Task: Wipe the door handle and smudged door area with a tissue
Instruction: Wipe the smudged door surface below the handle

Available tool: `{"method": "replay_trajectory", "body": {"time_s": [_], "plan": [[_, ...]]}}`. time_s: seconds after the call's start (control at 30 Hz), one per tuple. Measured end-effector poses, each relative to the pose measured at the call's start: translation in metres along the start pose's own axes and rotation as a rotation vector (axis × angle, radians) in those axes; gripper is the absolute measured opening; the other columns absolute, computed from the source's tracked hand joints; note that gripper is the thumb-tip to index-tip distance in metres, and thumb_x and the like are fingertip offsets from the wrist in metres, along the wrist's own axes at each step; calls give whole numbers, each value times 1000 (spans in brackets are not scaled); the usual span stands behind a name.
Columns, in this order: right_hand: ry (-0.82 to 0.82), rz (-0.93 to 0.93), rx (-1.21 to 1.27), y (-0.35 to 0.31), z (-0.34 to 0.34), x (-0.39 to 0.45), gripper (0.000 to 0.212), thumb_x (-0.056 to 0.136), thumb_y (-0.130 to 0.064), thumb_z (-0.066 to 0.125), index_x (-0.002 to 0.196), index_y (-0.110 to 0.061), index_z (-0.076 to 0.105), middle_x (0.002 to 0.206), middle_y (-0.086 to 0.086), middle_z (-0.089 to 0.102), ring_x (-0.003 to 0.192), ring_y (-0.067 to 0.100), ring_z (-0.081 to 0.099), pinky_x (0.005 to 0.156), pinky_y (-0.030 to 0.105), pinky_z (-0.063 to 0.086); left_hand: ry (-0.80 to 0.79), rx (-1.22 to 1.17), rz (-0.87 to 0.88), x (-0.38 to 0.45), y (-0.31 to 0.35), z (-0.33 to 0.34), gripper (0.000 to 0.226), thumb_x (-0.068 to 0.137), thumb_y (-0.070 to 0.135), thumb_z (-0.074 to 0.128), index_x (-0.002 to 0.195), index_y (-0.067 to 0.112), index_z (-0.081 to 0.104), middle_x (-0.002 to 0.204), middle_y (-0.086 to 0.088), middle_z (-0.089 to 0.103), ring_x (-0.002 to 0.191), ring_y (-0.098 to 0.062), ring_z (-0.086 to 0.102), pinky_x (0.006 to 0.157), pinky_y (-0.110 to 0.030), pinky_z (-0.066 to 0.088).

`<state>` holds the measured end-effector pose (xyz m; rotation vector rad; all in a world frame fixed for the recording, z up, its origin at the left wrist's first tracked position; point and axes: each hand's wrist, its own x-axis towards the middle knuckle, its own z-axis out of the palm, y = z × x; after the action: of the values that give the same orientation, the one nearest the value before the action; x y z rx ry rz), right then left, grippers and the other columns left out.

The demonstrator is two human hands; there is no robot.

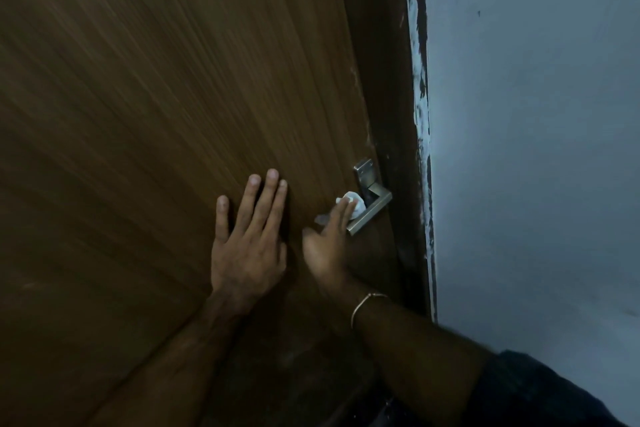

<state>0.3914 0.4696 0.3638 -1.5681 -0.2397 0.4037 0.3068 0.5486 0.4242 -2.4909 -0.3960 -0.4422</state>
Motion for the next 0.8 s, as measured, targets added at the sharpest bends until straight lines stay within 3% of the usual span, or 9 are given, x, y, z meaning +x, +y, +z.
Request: {"method": "replay_trajectory", "body": {"time_s": [0.1,0.2,0.33,0.47,0.6,0.67,0.77,0.8], "plan": [[11,11,45,5,7,4,95,91,-4,54,154,-20,-15,161,-7,-27,152,21,0,121,33,18,3,7,6,-1,0,1,96,78,34,68,158,15,18,167,-3,2,153,-23,1,119,-51,-11],[31,-45,-36,14,10,1,103,86,-1,58,154,-25,-16,160,-9,-27,149,13,-5,123,45,17,-2,0,2,0,0,0,97,78,35,68,158,16,16,167,-3,1,154,-22,-1,119,-50,-13],[-9,-336,-240,45,20,-23,106,76,5,59,157,-21,-5,164,-8,-18,151,8,-12,124,47,5,-8,-4,5,0,-1,1,98,79,36,66,158,18,12,167,-2,-1,153,-22,-2,118,-49,-15],[27,-244,-248,57,22,-19,108,79,0,61,156,-25,-9,163,-10,-20,152,10,-9,123,54,8,-1,-8,11,1,-2,1,98,78,36,67,158,17,13,167,-3,1,153,-23,-1,118,-48,-16],[-4,-430,-325,52,26,-25,108,78,1,61,156,-22,-10,163,-8,-22,151,11,-15,122,41,0,6,-20,18,0,-2,3,97,80,36,66,158,17,11,167,-3,0,153,-22,-2,119,-50,-12],[5,-362,-362,61,24,-27,109,78,2,61,156,-26,-9,162,-12,-20,150,7,-15,123,41,0,10,-17,14,0,-2,2,99,79,36,68,158,17,13,167,-3,2,153,-22,-1,120,-50,-12],[53,34,-223,58,10,1,102,83,0,58,155,-30,-8,165,-8,-4,152,19,-1,124,48,9,4,-7,13,0,-3,1,100,77,37,69,158,17,14,167,-3,2,153,-22,0,119,-49,-14],[66,59,-221,55,5,10,101,84,-2,58,155,-29,-9,165,-5,-1,152,22,2,123,49,11,5,-2,16,-1,-3,1,99,77,37,69,158,17,14,167,-3,3,153,-22,0,119,-49,-13]]}}
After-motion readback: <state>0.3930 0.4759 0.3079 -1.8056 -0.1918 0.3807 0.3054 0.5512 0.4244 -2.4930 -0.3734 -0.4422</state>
